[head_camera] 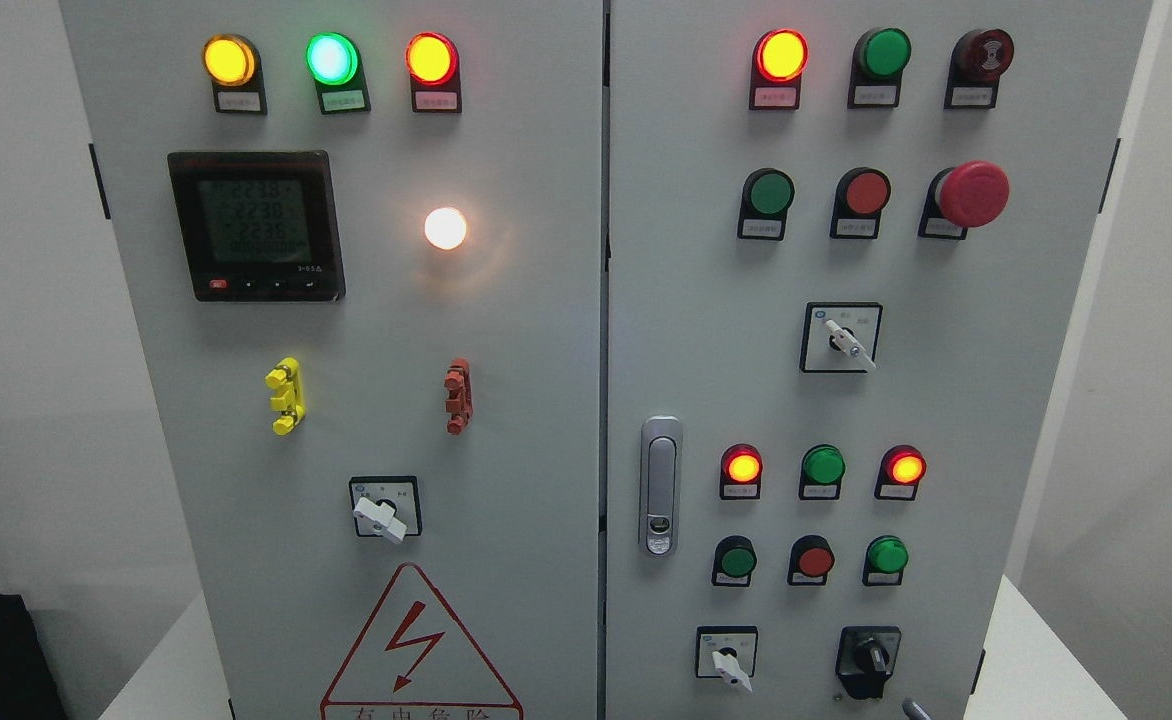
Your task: Trip black knob to open circuit
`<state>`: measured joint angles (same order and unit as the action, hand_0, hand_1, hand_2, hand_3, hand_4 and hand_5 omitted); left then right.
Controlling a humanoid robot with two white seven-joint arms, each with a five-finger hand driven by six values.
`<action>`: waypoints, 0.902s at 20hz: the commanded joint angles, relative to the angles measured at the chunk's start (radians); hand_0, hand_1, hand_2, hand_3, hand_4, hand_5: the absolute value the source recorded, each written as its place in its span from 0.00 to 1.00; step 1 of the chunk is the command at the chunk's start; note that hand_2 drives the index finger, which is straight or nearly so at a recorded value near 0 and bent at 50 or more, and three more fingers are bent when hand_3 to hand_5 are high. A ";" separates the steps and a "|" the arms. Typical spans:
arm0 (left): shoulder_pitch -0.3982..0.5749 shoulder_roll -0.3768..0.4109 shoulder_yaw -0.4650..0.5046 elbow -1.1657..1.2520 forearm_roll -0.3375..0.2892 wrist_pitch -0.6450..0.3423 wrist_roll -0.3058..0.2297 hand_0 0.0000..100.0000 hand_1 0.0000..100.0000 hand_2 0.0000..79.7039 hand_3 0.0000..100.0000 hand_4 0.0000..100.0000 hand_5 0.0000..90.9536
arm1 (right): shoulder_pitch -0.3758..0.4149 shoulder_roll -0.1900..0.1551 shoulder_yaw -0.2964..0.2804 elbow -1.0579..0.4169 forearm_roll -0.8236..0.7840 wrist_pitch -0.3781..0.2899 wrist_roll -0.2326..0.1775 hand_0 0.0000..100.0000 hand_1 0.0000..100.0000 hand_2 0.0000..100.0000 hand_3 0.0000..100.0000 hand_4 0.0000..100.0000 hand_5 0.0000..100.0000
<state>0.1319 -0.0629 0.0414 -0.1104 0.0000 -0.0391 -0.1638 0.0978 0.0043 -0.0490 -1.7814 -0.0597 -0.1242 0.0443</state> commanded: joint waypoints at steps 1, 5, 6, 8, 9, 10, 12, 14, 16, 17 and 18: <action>0.000 0.000 0.000 0.000 -0.023 -0.001 0.000 0.12 0.39 0.00 0.00 0.00 0.00 | -0.012 0.022 0.008 0.000 0.000 0.000 0.000 0.00 0.00 0.00 1.00 1.00 1.00; 0.000 0.000 0.000 0.000 -0.023 -0.001 0.000 0.12 0.39 0.00 0.00 0.00 0.00 | -0.020 0.022 0.008 0.008 0.000 0.001 0.000 0.00 0.00 0.00 1.00 1.00 1.00; 0.000 0.000 0.000 0.000 -0.023 0.001 0.000 0.12 0.39 0.00 0.00 0.00 0.00 | -0.020 0.022 0.008 0.010 0.000 0.001 0.000 0.00 0.00 0.00 1.00 1.00 1.00; 0.000 0.000 0.000 0.000 -0.023 -0.001 0.000 0.12 0.39 0.00 0.00 0.00 0.00 | -0.020 0.022 0.008 0.010 0.000 0.001 0.000 0.00 0.00 0.00 1.00 1.00 1.00; 0.000 0.000 0.000 0.000 -0.023 -0.001 0.000 0.12 0.39 0.00 0.00 0.00 0.00 | -0.020 0.022 0.008 0.011 0.000 0.001 0.000 0.00 0.00 0.00 1.00 1.00 1.00; 0.000 0.000 0.000 0.000 -0.023 0.001 0.000 0.12 0.39 0.00 0.00 0.00 0.00 | -0.020 0.022 0.008 0.011 0.000 0.001 0.000 0.00 0.00 0.00 1.00 1.00 1.00; 0.000 0.000 0.000 0.000 -0.023 -0.001 0.000 0.12 0.39 0.00 0.00 0.00 0.00 | -0.021 0.022 0.008 0.013 0.000 0.001 0.000 0.00 0.00 0.00 1.00 1.00 1.00; 0.000 0.000 0.000 0.000 -0.023 0.001 0.000 0.12 0.39 0.00 0.00 0.00 0.00 | -0.024 0.022 0.009 0.013 0.000 0.001 0.000 0.00 0.00 0.00 1.00 1.00 1.00; 0.000 0.000 0.000 0.000 -0.023 -0.001 0.000 0.12 0.39 0.00 0.00 0.00 0.00 | -0.029 0.022 0.012 0.013 0.000 0.001 0.000 0.00 0.00 0.00 1.00 1.00 1.00; 0.000 0.000 0.000 0.000 -0.023 -0.001 0.000 0.12 0.39 0.00 0.00 0.00 0.00 | -0.029 0.022 0.012 0.013 0.000 0.001 0.000 0.00 0.00 0.00 1.00 1.00 1.00; 0.000 0.000 0.000 0.000 -0.023 0.001 0.000 0.12 0.39 0.00 0.00 0.00 0.00 | -0.027 0.022 0.014 0.013 0.001 0.001 0.000 0.00 0.00 0.00 1.00 1.00 1.00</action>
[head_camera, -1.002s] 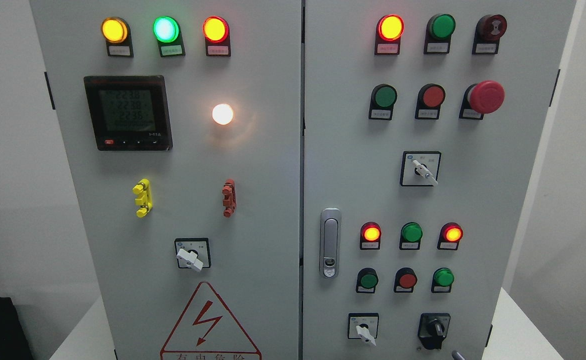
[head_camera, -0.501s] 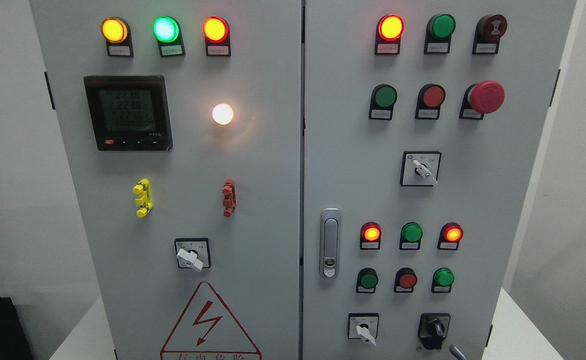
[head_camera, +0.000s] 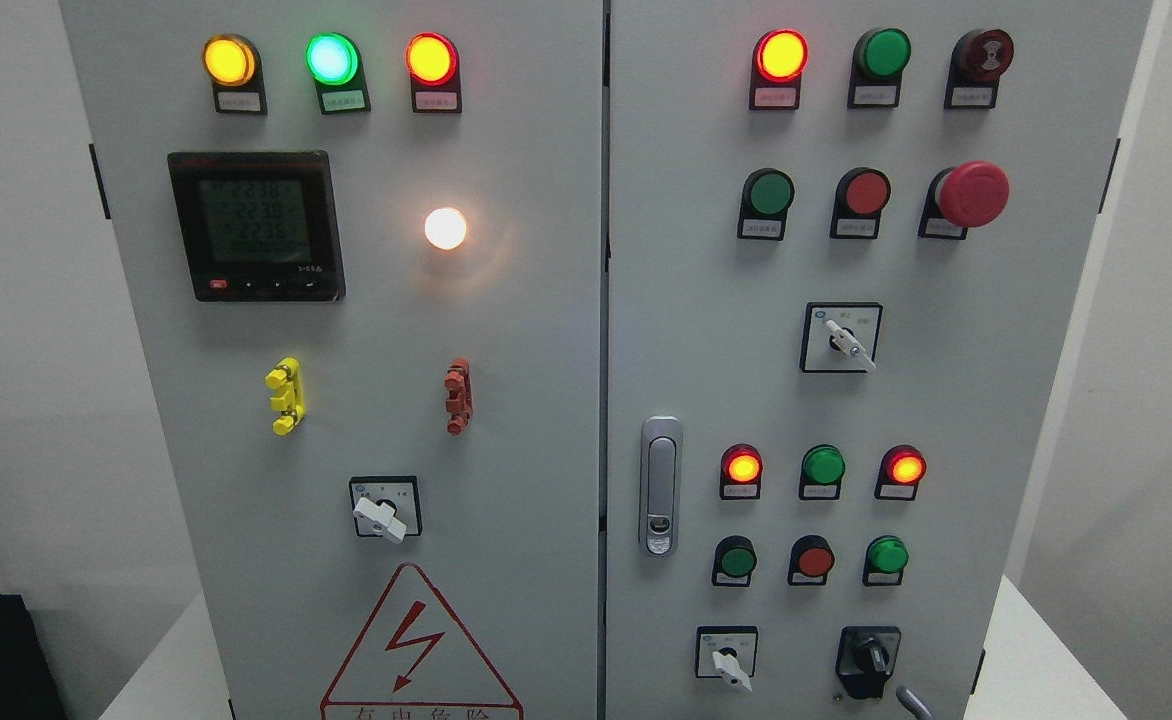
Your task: Trip black knob to open circuit
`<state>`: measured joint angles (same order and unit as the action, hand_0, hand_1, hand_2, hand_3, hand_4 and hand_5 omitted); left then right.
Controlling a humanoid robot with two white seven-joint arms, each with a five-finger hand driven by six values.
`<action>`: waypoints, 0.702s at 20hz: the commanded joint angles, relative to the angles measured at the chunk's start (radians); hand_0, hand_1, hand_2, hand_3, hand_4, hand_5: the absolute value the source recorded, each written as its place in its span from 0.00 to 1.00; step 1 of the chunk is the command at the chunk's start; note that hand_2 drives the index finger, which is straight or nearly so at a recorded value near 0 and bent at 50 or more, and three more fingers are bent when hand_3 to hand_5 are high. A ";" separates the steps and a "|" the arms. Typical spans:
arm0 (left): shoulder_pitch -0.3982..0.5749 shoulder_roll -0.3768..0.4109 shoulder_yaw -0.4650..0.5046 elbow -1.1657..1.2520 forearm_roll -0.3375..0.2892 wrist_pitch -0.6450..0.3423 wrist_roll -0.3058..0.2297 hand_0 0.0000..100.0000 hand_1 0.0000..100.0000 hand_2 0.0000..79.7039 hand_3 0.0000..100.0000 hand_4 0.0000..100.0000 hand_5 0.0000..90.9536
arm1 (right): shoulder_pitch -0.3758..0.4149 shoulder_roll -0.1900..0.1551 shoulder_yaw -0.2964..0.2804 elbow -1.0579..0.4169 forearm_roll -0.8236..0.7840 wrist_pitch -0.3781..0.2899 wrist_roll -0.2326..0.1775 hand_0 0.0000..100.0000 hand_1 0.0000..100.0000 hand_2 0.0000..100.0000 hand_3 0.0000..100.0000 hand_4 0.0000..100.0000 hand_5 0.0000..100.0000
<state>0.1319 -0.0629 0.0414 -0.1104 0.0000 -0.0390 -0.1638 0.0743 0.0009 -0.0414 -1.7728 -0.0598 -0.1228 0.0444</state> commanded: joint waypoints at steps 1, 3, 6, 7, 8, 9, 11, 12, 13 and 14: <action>0.000 0.000 0.000 0.000 -0.023 0.001 0.000 0.12 0.39 0.00 0.00 0.00 0.00 | -0.004 0.025 0.011 0.004 0.001 0.000 0.000 0.00 0.00 0.00 1.00 1.00 1.00; 0.000 0.000 0.000 0.000 -0.023 -0.001 0.000 0.12 0.39 0.00 0.00 0.00 0.00 | -0.002 0.025 0.023 0.004 0.001 0.000 0.000 0.00 0.00 0.00 1.00 1.00 1.00; 0.000 0.000 0.000 0.000 -0.023 -0.001 0.000 0.12 0.39 0.00 0.00 0.00 0.00 | -0.004 0.025 0.023 0.004 0.001 0.000 0.000 0.00 0.00 0.00 1.00 1.00 1.00; 0.000 0.000 0.000 0.000 -0.023 0.001 0.000 0.12 0.39 0.00 0.00 0.00 0.00 | -0.004 0.024 0.023 0.004 0.001 0.000 0.000 0.00 0.00 0.00 1.00 1.00 1.00; 0.000 0.000 0.000 0.000 -0.023 0.001 0.000 0.12 0.39 0.00 0.00 0.00 0.00 | -0.004 0.024 0.025 0.004 0.001 0.000 0.000 0.00 0.00 0.00 1.00 1.00 1.00; 0.000 0.000 0.000 0.000 -0.023 0.001 0.000 0.12 0.39 0.00 0.00 0.00 0.00 | -0.004 0.025 0.025 0.004 0.001 0.000 0.000 0.00 0.00 0.00 1.00 1.00 1.00; 0.000 0.000 0.000 0.000 -0.023 0.001 0.000 0.12 0.39 0.00 0.00 0.00 0.00 | -0.004 0.025 0.025 0.004 0.001 0.000 0.000 0.00 0.00 0.00 1.00 1.00 1.00; 0.000 0.000 0.000 0.000 -0.023 -0.001 0.000 0.12 0.39 0.00 0.00 0.00 0.00 | -0.004 0.024 0.025 0.004 0.001 -0.001 0.000 0.00 0.00 0.00 1.00 1.00 1.00; -0.002 0.000 0.000 0.000 -0.023 -0.001 0.000 0.12 0.39 0.00 0.00 0.00 0.00 | -0.004 0.025 0.025 0.004 0.001 0.000 0.000 0.00 0.00 0.00 1.00 1.00 1.00; 0.000 0.000 0.000 0.000 -0.023 0.001 0.000 0.12 0.39 0.00 0.00 0.00 0.00 | -0.005 0.024 0.025 0.004 0.001 0.000 0.000 0.00 0.00 0.00 1.00 1.00 1.00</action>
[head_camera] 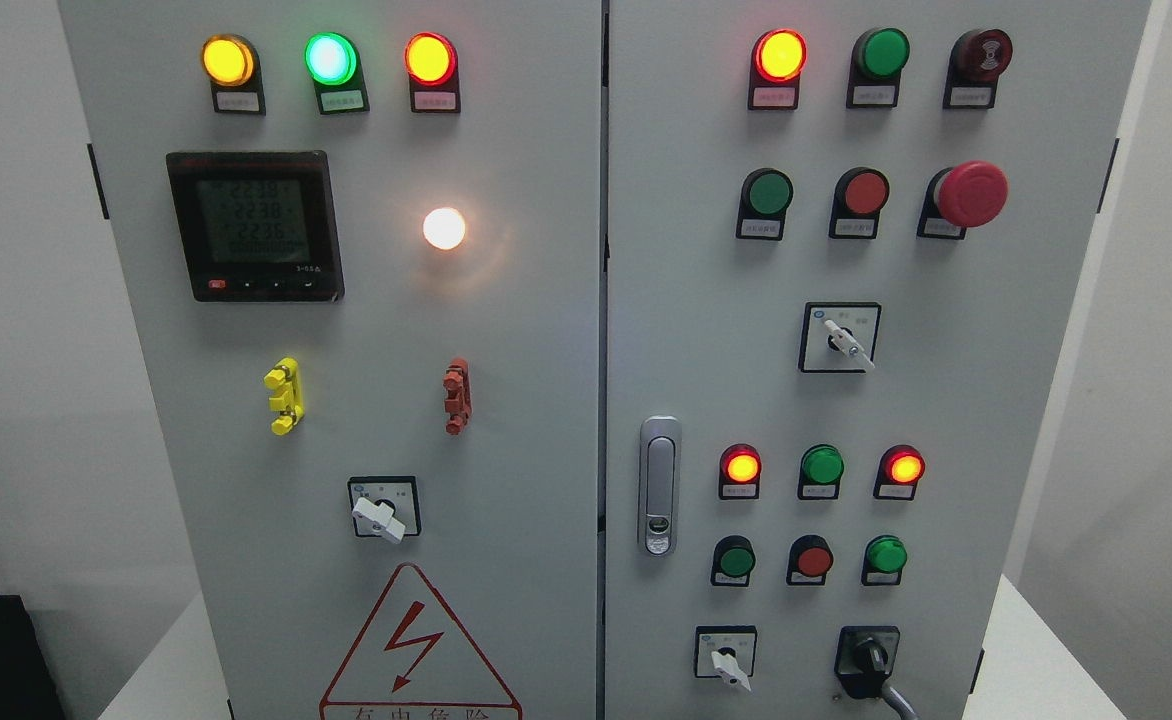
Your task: Trip black knob to open circuit
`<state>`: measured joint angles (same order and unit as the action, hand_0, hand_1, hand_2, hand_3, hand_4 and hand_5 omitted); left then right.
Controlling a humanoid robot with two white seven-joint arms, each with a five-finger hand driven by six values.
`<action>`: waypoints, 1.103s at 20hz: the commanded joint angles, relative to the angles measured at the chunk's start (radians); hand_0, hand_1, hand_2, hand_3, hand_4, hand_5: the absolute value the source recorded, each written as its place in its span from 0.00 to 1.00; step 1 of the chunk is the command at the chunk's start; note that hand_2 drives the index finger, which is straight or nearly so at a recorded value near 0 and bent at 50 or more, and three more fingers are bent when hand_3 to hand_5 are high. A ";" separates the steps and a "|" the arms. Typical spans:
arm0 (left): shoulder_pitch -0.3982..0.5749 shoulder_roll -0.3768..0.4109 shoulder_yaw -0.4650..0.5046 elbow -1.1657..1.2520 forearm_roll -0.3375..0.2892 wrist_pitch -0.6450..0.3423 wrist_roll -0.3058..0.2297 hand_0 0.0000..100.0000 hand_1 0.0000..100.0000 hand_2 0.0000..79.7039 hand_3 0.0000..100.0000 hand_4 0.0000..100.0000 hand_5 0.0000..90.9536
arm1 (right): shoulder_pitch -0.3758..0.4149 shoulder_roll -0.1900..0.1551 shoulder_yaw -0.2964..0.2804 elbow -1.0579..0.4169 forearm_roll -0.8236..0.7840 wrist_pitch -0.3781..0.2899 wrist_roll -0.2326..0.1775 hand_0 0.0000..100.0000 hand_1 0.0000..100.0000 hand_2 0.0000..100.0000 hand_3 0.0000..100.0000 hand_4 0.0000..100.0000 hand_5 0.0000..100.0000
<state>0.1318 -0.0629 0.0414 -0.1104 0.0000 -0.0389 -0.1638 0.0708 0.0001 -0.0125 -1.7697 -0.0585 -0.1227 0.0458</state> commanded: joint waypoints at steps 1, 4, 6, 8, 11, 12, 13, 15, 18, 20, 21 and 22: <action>0.000 0.000 0.000 0.000 -0.023 0.001 0.000 0.12 0.39 0.00 0.00 0.00 0.00 | -0.002 0.024 -0.004 0.001 0.000 -0.002 -0.001 0.00 0.00 0.00 1.00 1.00 1.00; 0.000 0.000 0.000 0.000 -0.023 0.001 0.000 0.12 0.39 0.00 0.00 0.00 0.00 | -0.002 0.024 0.002 0.001 0.000 0.000 0.000 0.00 0.00 0.00 1.00 1.00 1.00; 0.000 0.000 0.000 0.000 -0.023 0.001 0.000 0.12 0.39 0.00 0.00 0.00 0.00 | -0.006 0.024 0.002 0.003 0.000 0.000 0.000 0.00 0.00 0.00 1.00 1.00 1.00; 0.000 0.000 0.000 0.000 -0.023 0.001 0.000 0.12 0.39 0.00 0.00 0.00 0.00 | -0.008 0.024 0.002 0.007 0.000 0.000 0.000 0.00 0.00 0.00 1.00 1.00 1.00; 0.000 0.000 0.000 0.000 -0.023 0.001 0.000 0.12 0.39 0.00 0.00 0.00 0.00 | -0.008 0.024 0.003 0.009 0.000 0.000 0.000 0.00 0.00 0.00 1.00 1.00 1.00; 0.000 0.000 0.000 0.000 -0.023 -0.001 0.000 0.12 0.39 0.00 0.00 0.00 0.00 | -0.006 0.024 0.003 0.009 0.000 0.000 0.000 0.00 0.00 0.00 1.00 1.00 1.00; 0.000 0.000 0.000 0.000 -0.023 -0.001 0.000 0.12 0.39 0.00 0.00 0.00 0.00 | -0.006 0.024 0.003 0.009 0.000 0.000 0.000 0.00 0.00 0.00 1.00 1.00 1.00; 0.000 0.000 0.000 0.000 -0.023 -0.001 0.000 0.12 0.39 0.00 0.00 0.00 0.00 | -0.008 0.024 0.003 0.009 0.000 -0.002 0.000 0.00 0.00 0.00 1.00 1.00 1.00; 0.000 0.000 0.000 0.000 -0.023 -0.001 0.000 0.12 0.39 0.00 0.00 0.00 0.00 | -0.008 0.024 0.011 0.009 0.000 -0.002 0.000 0.00 0.00 0.00 1.00 1.00 1.00; 0.000 0.000 0.000 0.000 -0.023 -0.001 0.000 0.12 0.39 0.00 0.00 0.00 0.00 | -0.008 0.026 0.017 0.007 0.000 -0.002 0.000 0.00 0.00 0.00 1.00 1.00 1.00; 0.000 0.000 0.000 0.000 -0.023 0.001 0.000 0.12 0.39 0.00 0.00 0.00 0.00 | -0.008 0.026 0.017 0.006 0.000 -0.002 0.000 0.00 0.00 0.00 1.00 1.00 1.00; 0.000 0.000 0.000 0.000 -0.023 -0.001 0.000 0.12 0.39 0.00 0.00 0.00 0.00 | -0.008 0.026 0.017 0.006 0.000 -0.002 0.000 0.00 0.00 0.00 1.00 1.00 1.00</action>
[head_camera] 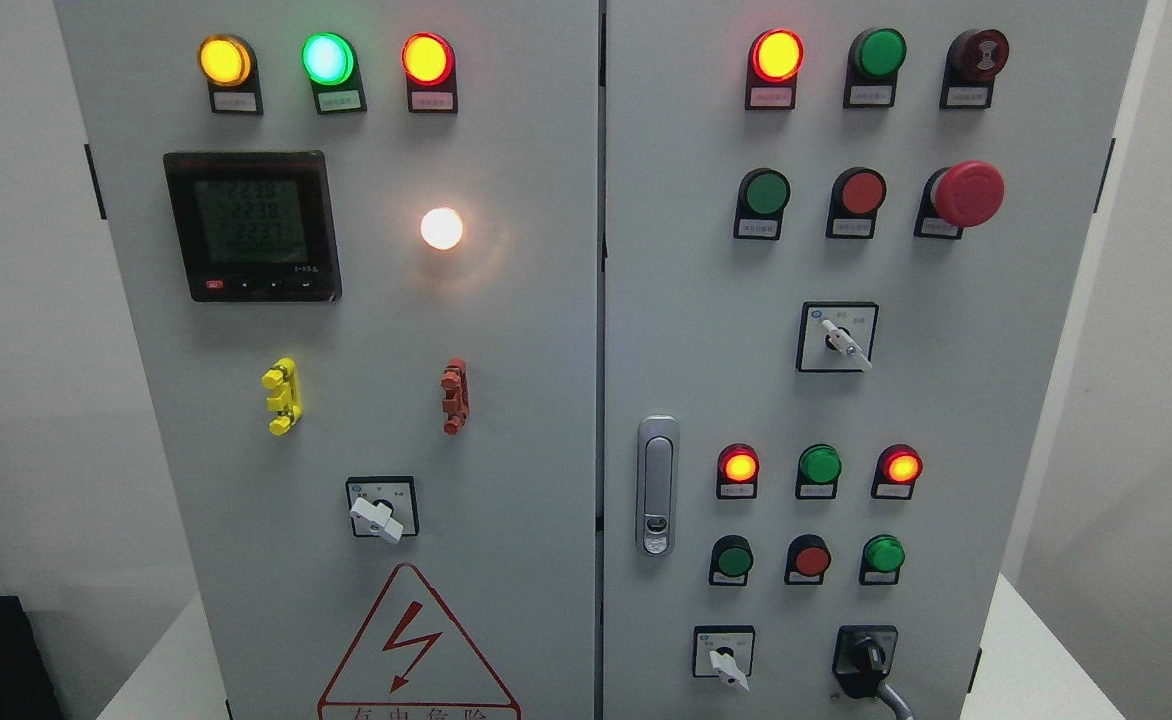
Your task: Trip black knob to open circuit
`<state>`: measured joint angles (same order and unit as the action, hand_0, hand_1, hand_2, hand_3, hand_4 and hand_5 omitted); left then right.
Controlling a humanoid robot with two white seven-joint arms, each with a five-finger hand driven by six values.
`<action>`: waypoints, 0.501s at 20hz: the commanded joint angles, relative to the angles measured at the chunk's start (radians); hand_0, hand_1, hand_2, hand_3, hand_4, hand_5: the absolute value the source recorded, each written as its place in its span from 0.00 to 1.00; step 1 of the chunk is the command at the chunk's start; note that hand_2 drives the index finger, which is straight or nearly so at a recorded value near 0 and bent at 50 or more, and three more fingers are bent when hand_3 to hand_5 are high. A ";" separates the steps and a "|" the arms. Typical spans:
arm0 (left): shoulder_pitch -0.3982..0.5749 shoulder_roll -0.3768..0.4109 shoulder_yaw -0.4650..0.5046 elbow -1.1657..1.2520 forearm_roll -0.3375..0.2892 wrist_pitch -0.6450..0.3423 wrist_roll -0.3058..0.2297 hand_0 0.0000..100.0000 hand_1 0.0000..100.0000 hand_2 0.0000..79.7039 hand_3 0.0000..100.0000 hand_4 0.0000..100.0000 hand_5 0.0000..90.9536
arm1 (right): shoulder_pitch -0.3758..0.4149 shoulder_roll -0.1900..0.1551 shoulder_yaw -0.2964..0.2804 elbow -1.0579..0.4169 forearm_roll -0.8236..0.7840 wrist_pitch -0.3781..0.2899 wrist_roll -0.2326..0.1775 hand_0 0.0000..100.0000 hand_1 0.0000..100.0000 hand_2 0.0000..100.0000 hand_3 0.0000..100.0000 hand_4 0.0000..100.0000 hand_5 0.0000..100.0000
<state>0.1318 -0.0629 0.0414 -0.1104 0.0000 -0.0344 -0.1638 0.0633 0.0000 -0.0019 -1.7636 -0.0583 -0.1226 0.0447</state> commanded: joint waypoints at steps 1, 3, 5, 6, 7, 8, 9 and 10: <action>0.000 0.000 0.000 0.000 -0.023 -0.005 0.000 0.12 0.39 0.00 0.00 0.00 0.00 | 0.000 0.026 0.008 -0.002 0.000 -0.002 0.001 0.00 0.00 0.00 1.00 1.00 1.00; 0.000 0.000 0.000 0.000 -0.023 -0.005 0.000 0.12 0.39 0.00 0.00 0.00 0.00 | 0.000 0.028 0.011 -0.002 0.000 -0.002 0.001 0.00 0.00 0.00 1.00 1.00 1.00; 0.000 0.000 0.000 0.000 -0.023 -0.004 0.000 0.12 0.39 0.00 0.00 0.00 0.00 | 0.000 0.028 0.014 -0.002 0.002 -0.002 0.001 0.00 0.00 0.00 1.00 1.00 1.00; 0.000 0.000 0.000 0.000 -0.023 -0.005 0.000 0.12 0.39 0.00 0.00 0.00 0.00 | 0.000 0.028 0.014 -0.002 0.002 -0.002 0.001 0.00 0.00 0.00 1.00 1.00 1.00; 0.000 0.000 0.000 0.000 -0.023 -0.004 0.000 0.12 0.39 0.00 0.00 0.00 0.00 | 0.001 0.028 0.014 -0.002 0.002 -0.002 0.001 0.00 0.00 0.00 1.00 1.00 1.00; 0.000 0.000 0.000 0.000 -0.023 -0.005 0.000 0.12 0.39 0.00 0.00 0.00 0.00 | 0.001 0.028 0.014 -0.002 0.002 -0.002 0.001 0.00 0.00 0.00 1.00 1.00 1.00; 0.000 0.000 0.000 0.000 -0.023 -0.004 0.000 0.12 0.39 0.00 0.00 0.00 0.00 | 0.001 0.029 0.016 -0.004 0.002 -0.002 0.001 0.00 0.00 0.00 1.00 1.00 1.00; 0.000 0.000 0.000 0.000 -0.023 -0.005 0.000 0.12 0.39 0.00 0.00 0.00 0.00 | 0.001 0.029 0.019 -0.005 0.002 -0.002 0.001 0.00 0.00 0.00 1.00 1.00 1.00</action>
<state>0.1319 -0.0629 0.0414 -0.1104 0.0000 -0.0379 -0.1638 0.0631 0.0000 -0.0008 -1.7648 -0.0573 -0.1235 0.0420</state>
